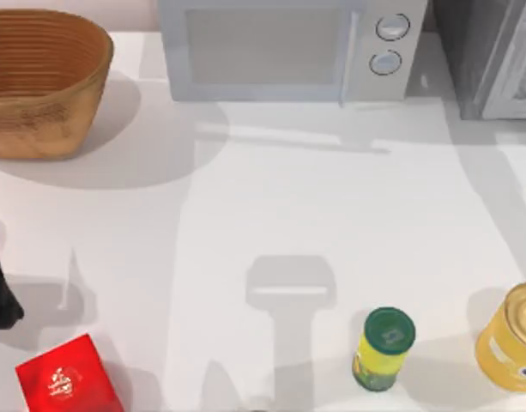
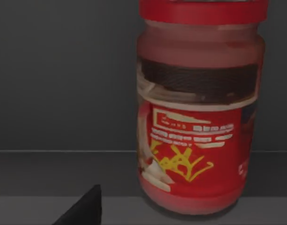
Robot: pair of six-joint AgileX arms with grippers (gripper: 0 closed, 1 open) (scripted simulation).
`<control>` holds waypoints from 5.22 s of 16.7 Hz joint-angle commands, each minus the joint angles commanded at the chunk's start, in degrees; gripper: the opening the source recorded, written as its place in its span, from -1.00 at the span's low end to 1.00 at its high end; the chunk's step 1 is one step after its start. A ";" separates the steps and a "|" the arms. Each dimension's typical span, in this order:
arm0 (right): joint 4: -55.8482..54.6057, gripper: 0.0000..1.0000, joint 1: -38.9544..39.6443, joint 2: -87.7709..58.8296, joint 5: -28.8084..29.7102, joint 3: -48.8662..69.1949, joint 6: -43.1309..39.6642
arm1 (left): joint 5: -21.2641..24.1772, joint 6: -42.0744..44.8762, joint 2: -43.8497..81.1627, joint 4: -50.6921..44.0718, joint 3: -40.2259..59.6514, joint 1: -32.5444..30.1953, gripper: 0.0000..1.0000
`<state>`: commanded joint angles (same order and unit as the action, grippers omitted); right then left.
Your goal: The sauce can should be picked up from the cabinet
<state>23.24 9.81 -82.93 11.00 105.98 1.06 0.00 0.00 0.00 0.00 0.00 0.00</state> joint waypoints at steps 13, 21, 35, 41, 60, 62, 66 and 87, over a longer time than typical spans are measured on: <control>-1.26 1.00 -0.93 -11.17 -0.58 9.74 0.17 | 0.00 0.00 0.00 0.00 0.00 0.00 1.00; -0.38 1.00 -1.15 -14.58 -0.73 13.76 0.17 | 0.00 0.00 0.00 0.00 0.00 0.00 1.00; 2.86 0.70 -2.61 -26.81 -2.01 29.54 0.10 | 0.00 0.00 0.00 0.00 0.00 0.00 1.00; 2.86 -0.21 -2.61 -26.81 -2.01 29.54 0.10 | 0.00 0.00 0.00 0.00 0.00 0.00 1.00; 6.96 -1.00 -0.69 -19.93 -0.06 26.19 0.19 | 0.00 0.00 0.00 0.00 0.00 0.00 1.00; 10.38 -1.00 0.94 -13.19 1.31 23.70 0.20 | 0.00 0.00 0.00 0.00 0.00 0.00 1.00; 16.90 -1.00 3.99 -1.74 4.04 19.01 0.26 | 0.00 0.00 0.00 0.00 0.00 0.00 1.00; -1.19 -1.00 -2.15 39.06 -2.30 -41.49 -0.16 | 0.00 0.00 0.00 0.00 0.00 0.00 1.00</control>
<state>22.05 7.66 -43.88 8.70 64.49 0.90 0.00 0.00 0.00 0.00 0.00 0.00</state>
